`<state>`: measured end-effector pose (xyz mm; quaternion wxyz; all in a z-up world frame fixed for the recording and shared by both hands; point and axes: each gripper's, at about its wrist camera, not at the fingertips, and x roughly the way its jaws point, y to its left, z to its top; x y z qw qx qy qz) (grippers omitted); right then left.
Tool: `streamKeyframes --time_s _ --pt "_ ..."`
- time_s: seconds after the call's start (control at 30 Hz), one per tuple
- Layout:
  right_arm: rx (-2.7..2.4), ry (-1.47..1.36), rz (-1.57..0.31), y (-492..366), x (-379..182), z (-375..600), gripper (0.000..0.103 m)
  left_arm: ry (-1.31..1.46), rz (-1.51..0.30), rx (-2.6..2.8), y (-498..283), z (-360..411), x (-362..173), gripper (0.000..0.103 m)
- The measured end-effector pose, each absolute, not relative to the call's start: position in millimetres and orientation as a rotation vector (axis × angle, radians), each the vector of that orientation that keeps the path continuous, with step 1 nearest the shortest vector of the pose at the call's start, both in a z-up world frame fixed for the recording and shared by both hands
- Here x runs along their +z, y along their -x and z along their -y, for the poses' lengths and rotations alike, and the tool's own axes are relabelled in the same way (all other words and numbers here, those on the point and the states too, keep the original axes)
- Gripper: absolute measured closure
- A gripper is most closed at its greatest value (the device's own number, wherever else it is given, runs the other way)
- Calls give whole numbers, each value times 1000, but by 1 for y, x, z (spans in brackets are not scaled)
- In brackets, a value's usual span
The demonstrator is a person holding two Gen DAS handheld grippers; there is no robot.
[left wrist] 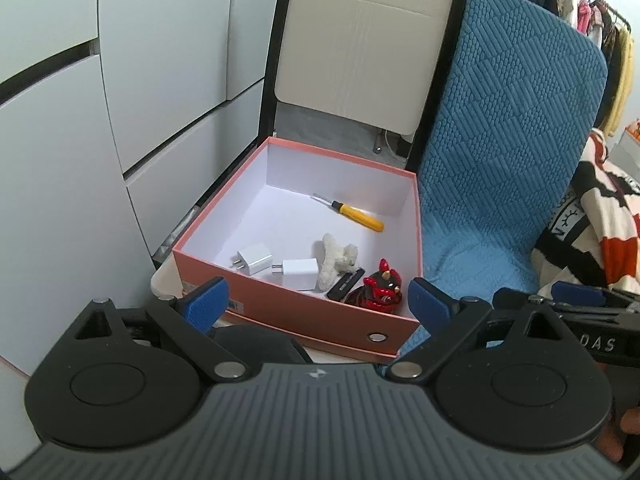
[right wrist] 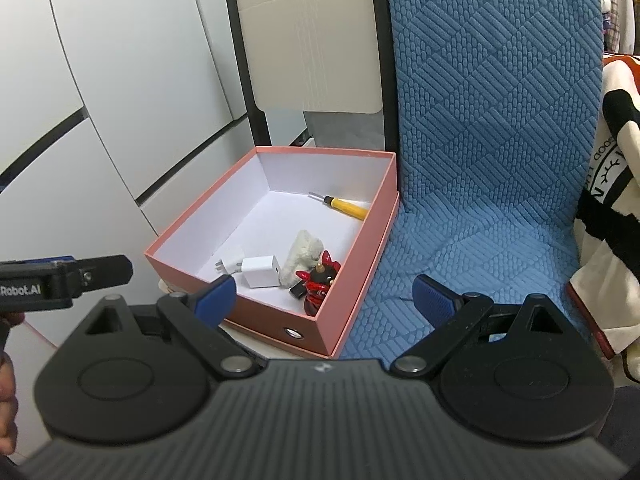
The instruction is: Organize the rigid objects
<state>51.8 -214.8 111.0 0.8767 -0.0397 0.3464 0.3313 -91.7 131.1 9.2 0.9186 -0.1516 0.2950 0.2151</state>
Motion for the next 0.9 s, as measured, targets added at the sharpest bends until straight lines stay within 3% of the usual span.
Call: streamKeyframes --time_s 0.9 --pt "679 94 -695 -41 118 221 6 321 -578 423 99 -127 13 1"
